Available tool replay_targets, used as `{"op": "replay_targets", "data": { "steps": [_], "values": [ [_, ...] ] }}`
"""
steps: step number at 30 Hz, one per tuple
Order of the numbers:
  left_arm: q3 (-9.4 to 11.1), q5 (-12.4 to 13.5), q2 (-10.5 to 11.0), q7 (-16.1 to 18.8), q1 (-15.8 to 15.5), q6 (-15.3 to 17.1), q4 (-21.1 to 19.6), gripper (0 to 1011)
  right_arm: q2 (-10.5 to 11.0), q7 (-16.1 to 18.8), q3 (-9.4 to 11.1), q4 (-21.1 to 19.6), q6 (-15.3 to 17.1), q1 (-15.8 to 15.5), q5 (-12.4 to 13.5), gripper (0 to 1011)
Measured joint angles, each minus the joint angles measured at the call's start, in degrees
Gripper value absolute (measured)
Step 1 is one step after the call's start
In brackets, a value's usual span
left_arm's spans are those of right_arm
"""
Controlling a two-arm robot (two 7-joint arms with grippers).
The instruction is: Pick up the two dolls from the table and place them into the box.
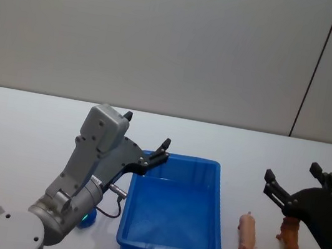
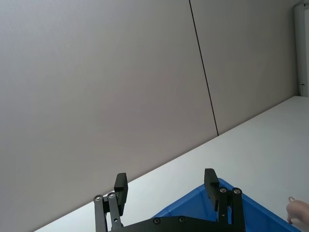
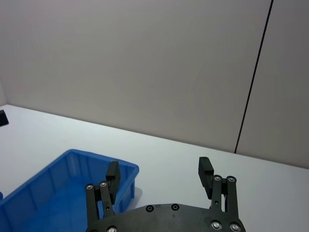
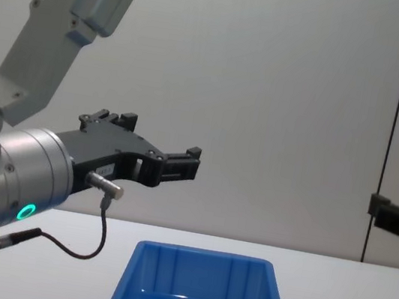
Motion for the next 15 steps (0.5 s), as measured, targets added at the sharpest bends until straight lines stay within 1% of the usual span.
{"op": "replay_targets", "data": {
  "steps": [3, 5, 10, 15],
  "values": [
    [0.0, 0.0, 0.0, 0.0, 0.0, 0.0, 0.0, 1000, 0.5, 0.2, 0.4, 0.4, 1.4, -0.1, 0.2, 1000],
    [0.0, 0.0, 0.0, 0.0, 0.0, 0.0, 0.0, 1000, 0.6, 0.2, 0.5, 0.5, 1.7, -0.1, 0.2, 1001],
    [0.0, 0.0, 0.0, 0.0, 0.0, 0.0, 0.0, 1000, 1.6, 0.2, 1.2, 1.6, 4.5, -0.4, 0.2, 1001],
    [0.0, 0.0, 0.0, 0.0, 0.0, 0.0, 0.0, 1000, 2.2, 0.1, 1.6, 2.6, 6.4, -0.6, -0.1, 1000]
  ]
}}
